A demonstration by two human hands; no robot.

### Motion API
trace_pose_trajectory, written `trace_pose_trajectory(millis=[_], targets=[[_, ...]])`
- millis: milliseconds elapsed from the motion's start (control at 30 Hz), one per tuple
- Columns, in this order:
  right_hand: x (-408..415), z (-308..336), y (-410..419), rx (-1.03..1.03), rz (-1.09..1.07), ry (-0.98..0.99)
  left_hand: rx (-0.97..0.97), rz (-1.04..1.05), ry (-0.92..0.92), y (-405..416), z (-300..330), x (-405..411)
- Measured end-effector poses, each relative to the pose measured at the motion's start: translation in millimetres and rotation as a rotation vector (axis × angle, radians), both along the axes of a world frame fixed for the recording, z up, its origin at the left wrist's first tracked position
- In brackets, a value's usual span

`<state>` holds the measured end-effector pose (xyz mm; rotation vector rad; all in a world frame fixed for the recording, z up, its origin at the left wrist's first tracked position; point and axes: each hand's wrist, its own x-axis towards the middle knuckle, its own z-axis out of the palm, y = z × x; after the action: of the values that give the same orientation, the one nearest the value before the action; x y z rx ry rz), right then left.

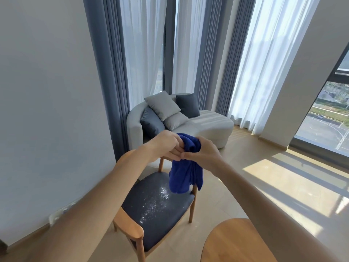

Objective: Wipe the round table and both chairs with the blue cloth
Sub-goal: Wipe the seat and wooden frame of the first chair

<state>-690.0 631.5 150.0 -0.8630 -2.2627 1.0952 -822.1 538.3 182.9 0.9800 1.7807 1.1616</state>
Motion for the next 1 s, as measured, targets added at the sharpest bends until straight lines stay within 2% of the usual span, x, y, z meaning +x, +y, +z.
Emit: trace_pose_trajectory(millis=[67, 167, 200, 333, 500, 633, 833, 1000], targets=[[0, -3, 7, 0.032, -0.04, 0.057, 0.044, -0.017, 0.138, 0, -5, -3], [4, -3, 12, -0.03, 0.022, 0.136, 0.083, 0.058, 0.522, -3, -11, -13], [5, -4, 12, -0.062, 0.063, 0.171, 0.103, 0.028, 0.548, -4, -13, -16], [2, -11, 8, -0.196, 0.151, 0.238, 0.151, -0.176, 0.303, -8, -19, -27], [-5, -42, -4, -0.426, 0.281, 0.286, 0.232, -0.088, 0.158, -19, -32, -50], [-28, -71, -22, -0.415, 0.343, 0.171, 0.304, 0.048, -0.031, -29, -51, -74], [-66, -105, -30, -0.321, 0.245, 0.089, 0.249, 0.152, -0.101, -39, -90, -106], [-93, -125, -22, -0.318, 0.286, 0.018, 0.197, 0.194, -0.181, -34, -124, -137]])
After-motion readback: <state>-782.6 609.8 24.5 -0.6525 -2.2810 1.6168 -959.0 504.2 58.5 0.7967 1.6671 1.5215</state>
